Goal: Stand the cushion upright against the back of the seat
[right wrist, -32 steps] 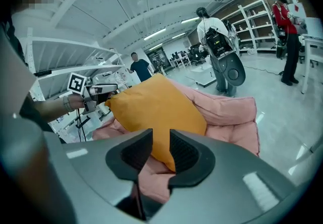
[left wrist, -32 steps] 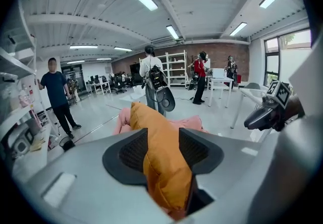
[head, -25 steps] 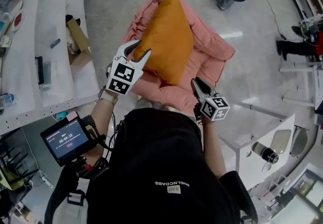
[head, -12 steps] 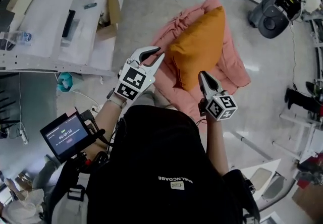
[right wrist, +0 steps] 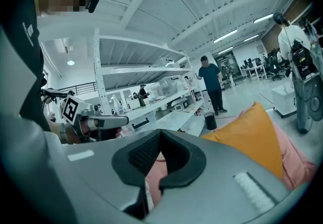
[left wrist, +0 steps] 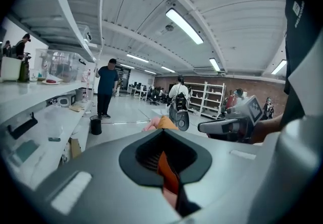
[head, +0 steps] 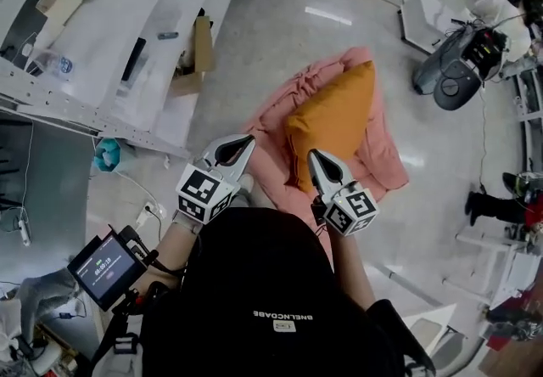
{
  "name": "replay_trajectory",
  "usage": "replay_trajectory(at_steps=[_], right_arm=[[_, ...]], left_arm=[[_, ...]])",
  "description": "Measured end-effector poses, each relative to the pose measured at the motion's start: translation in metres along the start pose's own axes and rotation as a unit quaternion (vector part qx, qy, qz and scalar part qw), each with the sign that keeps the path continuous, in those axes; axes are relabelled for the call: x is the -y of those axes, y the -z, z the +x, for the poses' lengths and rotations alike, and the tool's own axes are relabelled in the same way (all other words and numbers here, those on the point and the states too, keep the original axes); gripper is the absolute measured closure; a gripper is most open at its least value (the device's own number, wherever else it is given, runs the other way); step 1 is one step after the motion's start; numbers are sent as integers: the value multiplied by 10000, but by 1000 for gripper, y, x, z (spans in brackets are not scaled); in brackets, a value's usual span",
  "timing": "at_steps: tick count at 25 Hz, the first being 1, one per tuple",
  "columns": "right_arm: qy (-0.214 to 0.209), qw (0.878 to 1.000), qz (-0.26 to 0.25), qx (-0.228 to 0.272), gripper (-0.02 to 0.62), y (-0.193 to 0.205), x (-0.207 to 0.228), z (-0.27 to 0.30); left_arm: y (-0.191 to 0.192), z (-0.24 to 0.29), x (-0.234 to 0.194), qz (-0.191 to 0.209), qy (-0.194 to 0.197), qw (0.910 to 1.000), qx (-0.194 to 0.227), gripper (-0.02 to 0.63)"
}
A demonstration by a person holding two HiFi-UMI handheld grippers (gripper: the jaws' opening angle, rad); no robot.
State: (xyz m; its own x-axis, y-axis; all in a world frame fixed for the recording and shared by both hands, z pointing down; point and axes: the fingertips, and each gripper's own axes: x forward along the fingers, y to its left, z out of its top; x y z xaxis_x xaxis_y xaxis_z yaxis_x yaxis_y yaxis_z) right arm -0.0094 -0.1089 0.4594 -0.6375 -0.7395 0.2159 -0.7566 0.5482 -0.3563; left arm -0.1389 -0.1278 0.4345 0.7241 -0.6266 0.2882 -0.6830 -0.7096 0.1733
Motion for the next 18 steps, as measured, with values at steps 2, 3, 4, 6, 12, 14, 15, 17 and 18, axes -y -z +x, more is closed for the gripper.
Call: replay_trajectory(at_steps=[2, 3, 4, 6, 12, 14, 15, 17, 18], right_arm=[[-137, 9999, -16, -37, 591, 2, -13, 7], [-200, 9998, -79, -21, 591, 0, -17, 11], [-258, 9996, -150, 9, 591, -3, -20, 14], [-329, 9992, -234, 29, 591, -5, -26, 14], [-408, 9975, -576, -98, 592, 0, -43, 10], [-401, 9963, -745, -118, 592, -3, -46, 11], [-392, 9962, -770, -103, 592, -4, -45, 11], [-382, 9965, -746, -72, 592, -5, -44, 12], [-379, 9966, -728, -64, 592, -5, -44, 12]], left_arm=[[5, -6, -1, -111, -28, 9999, 48, 594], [2, -5, -2, -156, -49, 9998, 141, 594], [-2, -3, -2, -205, -55, 9995, 253, 592], [-8, -3, 3, -251, -22, 9987, 446, 590], [-5, -2, 20, -66, 88, 9991, 413, 586], [-8, 0, 26, -62, 251, 9986, 462, 586], [-10, 1, 29, -30, 320, 9983, 486, 586], [-12, 3, 34, 134, 380, 9980, 478, 588], [-13, 4, 36, 271, 367, 9980, 449, 588]])
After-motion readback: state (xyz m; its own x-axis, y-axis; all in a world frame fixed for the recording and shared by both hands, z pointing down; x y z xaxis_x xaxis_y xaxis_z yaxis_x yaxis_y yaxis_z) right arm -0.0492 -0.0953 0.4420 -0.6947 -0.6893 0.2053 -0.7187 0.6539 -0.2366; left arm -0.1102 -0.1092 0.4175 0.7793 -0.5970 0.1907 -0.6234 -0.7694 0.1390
